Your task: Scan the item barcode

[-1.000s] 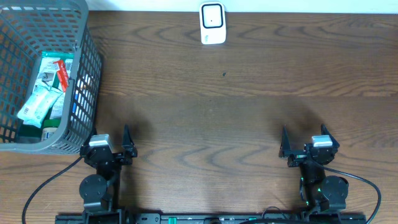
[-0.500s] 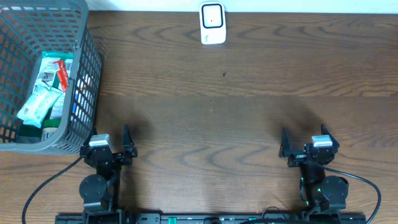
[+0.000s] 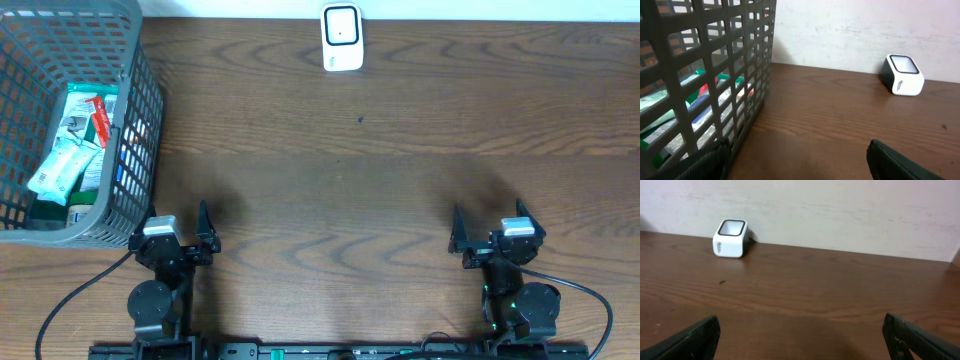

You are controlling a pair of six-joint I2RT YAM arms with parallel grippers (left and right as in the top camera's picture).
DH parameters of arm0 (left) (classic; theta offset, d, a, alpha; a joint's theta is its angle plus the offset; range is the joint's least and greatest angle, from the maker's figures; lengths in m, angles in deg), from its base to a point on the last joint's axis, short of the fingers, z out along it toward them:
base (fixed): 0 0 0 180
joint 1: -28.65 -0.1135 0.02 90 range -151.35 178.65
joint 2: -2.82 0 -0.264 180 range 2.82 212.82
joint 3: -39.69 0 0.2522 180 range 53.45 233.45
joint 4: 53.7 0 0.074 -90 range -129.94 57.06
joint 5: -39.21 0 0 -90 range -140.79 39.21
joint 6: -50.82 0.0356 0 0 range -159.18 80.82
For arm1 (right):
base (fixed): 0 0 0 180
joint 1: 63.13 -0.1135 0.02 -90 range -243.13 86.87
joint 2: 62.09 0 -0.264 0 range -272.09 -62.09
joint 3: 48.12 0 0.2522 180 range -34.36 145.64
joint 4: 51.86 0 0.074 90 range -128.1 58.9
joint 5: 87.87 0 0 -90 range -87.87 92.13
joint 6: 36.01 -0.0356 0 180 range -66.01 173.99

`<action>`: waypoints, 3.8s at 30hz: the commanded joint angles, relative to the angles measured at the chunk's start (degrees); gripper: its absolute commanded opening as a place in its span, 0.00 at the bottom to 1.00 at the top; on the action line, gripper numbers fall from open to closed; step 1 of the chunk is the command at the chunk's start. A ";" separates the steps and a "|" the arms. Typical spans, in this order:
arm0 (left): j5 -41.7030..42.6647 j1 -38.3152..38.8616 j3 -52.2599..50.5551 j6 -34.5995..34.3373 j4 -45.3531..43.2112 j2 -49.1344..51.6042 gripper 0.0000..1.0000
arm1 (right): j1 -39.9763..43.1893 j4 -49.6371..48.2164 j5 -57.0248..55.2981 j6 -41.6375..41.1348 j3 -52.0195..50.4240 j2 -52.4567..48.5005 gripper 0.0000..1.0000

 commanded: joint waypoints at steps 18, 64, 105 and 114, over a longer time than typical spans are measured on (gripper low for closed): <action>2.25 -0.28 -0.52 1.01 2.43 -0.20 0.84 | 0.79 0.20 -0.15 0.50 -0.07 0.00 0.99; 2.49 -0.28 1.95 0.57 1.29 -0.20 0.84 | 0.79 0.20 -0.15 0.50 -0.07 0.00 0.99; 5.16 -0.28 95.62 -2.89 68.89 64.30 0.98 | 0.79 0.20 -0.15 0.50 -0.07 0.00 0.99; 8.04 -0.28 123.23 -2.21 72.08 83.47 0.99 | 0.79 0.20 -0.13 0.50 -0.07 0.00 0.99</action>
